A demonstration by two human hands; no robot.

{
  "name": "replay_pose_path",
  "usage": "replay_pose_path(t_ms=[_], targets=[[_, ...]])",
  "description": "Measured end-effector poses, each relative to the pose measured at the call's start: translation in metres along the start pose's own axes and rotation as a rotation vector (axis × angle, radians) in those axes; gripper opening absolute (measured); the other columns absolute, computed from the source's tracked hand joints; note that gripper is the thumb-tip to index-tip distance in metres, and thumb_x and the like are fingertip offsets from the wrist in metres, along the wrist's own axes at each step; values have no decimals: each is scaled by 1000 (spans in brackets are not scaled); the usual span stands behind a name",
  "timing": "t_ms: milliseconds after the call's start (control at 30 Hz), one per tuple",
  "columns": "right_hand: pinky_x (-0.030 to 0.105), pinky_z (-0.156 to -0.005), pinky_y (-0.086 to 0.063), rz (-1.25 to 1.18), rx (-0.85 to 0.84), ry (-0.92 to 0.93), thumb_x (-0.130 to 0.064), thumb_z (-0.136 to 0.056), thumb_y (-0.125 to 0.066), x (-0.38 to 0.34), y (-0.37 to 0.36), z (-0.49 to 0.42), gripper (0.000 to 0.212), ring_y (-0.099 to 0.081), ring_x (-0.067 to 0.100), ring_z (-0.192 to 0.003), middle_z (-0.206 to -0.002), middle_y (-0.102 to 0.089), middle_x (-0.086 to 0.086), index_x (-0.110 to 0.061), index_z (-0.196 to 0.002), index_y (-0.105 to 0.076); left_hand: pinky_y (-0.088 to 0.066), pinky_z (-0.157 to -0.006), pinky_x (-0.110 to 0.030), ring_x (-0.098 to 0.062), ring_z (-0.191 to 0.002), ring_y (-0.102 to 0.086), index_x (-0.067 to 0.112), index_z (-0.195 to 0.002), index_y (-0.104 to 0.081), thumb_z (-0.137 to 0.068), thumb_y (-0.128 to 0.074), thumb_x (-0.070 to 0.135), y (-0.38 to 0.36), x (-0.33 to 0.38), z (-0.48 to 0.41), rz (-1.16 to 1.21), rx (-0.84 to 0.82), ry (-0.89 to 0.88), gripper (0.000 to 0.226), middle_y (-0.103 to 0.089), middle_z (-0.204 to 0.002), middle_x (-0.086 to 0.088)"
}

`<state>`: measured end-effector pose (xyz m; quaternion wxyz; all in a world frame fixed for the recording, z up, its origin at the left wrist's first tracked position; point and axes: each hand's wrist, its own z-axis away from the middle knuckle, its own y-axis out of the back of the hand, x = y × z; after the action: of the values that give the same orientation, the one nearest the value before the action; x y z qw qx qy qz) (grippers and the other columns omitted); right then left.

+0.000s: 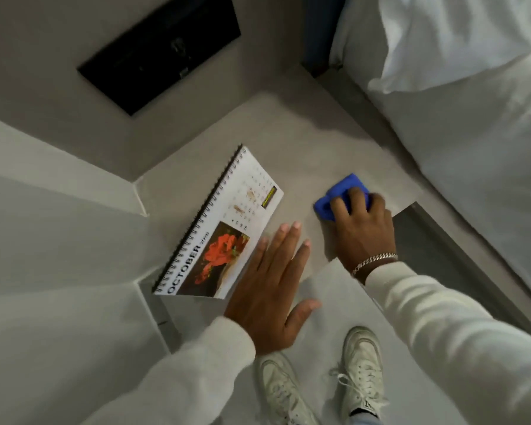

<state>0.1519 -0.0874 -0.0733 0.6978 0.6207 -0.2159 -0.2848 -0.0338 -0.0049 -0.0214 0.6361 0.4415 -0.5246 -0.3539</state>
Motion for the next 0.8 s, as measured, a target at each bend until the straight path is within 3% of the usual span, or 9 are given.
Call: replay_pose_path(t_ms=[167, 367, 500, 667, 800], targets=[[47, -68, -53, -75, -133, -4, -5, -71, -57, -26, 24, 30, 40, -55, 42, -84, -113, -59, 24, -11, -110, -59, -10, -123, -49, -33, -153, -6, 1, -152, -20, -96, -32, 49, 73, -26, -8, -131, 94, 40, 74, -14, -163, -20], [40, -59, -53, -74, -121, -58, -1, -64, -58, -40, 23, 45, 44, -58, 38, -74, -106, -63, 24, -10, -106, -63, -15, -122, -54, -28, -154, 5, 2, -154, -5, -92, -36, 57, 106, -98, -27, -225, -150, 65, 88, 2, -166, -15], [39, -60, -52, -110, -85, -90, -2, -72, -51, -44, 14, 50, 42, -57, 38, -77, -110, -62, 23, -10, -112, -61, -15, -123, -53, -24, -154, 8, 7, -155, 2, -91, -41, 59, 98, -106, -31, -144, -158, 36, 93, 4, -167, -11], [39, -65, -51, -475, -81, -224, -17, -78, -59, -57, 14, 47, 48, -53, 38, -89, -120, -60, 11, -24, -126, -56, -14, -122, -54, -24, -154, 8, 6, -155, 1, -90, -41, 57, 99, -103, -32, -130, -171, 43, 93, 3, -166, -13], [40, -81, -52, -810, 88, -158, -28, -84, -63, -85, 11, 52, 47, -59, 35, -101, -128, -60, 9, -24, -130, -55, -8, -124, -49, -23, -154, 10, 8, -155, 4, -90, -29, 65, 98, -101, -32, -137, -172, 54, 92, 9, -166, -8]])
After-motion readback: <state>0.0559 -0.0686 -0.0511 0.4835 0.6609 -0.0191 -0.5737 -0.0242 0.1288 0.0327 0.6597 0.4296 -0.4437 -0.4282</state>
